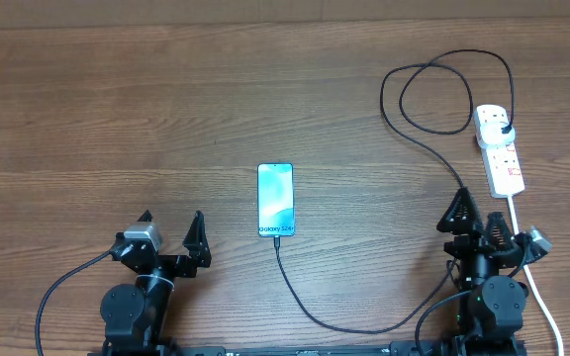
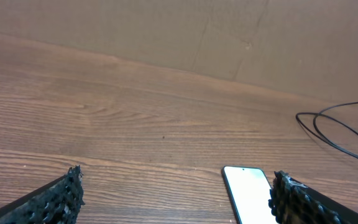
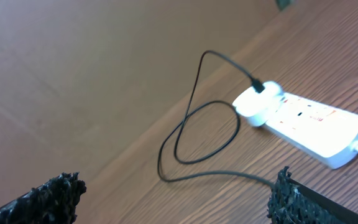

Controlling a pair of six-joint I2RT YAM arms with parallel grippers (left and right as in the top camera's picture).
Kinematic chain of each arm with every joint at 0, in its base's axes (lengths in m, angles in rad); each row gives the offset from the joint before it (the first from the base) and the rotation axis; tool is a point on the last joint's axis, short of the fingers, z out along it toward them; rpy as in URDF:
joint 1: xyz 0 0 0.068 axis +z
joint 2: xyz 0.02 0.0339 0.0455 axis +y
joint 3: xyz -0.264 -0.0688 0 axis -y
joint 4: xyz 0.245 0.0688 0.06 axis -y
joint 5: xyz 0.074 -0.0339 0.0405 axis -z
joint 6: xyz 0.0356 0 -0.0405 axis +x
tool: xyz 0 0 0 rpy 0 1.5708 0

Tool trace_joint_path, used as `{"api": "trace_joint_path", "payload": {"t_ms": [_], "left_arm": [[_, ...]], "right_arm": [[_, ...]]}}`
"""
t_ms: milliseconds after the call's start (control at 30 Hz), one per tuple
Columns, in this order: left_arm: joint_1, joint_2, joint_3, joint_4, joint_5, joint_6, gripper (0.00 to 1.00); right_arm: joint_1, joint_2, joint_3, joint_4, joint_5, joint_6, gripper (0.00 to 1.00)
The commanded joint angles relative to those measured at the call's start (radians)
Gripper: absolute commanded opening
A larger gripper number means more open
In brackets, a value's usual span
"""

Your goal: Plug charger to phone and switch on socket

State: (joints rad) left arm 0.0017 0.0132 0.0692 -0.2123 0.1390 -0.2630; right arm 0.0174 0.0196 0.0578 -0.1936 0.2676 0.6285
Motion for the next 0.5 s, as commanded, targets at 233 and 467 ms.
{"api": "trace_joint_path", "payload": {"t_ms": [233,467], "left_arm": [[0.005,-0.006,-0.004,0.002,0.008,-0.006,1.00],[0.005,-0.006,-0.004,0.002,0.008,-0.006,1.00]], "right_arm": [[-0.041,-0.017,-0.050,0.138,0.008,-0.039,1.00],[-0.041,-0.017,-0.051,0.136,-0.034,-0.307,1.00]]}}
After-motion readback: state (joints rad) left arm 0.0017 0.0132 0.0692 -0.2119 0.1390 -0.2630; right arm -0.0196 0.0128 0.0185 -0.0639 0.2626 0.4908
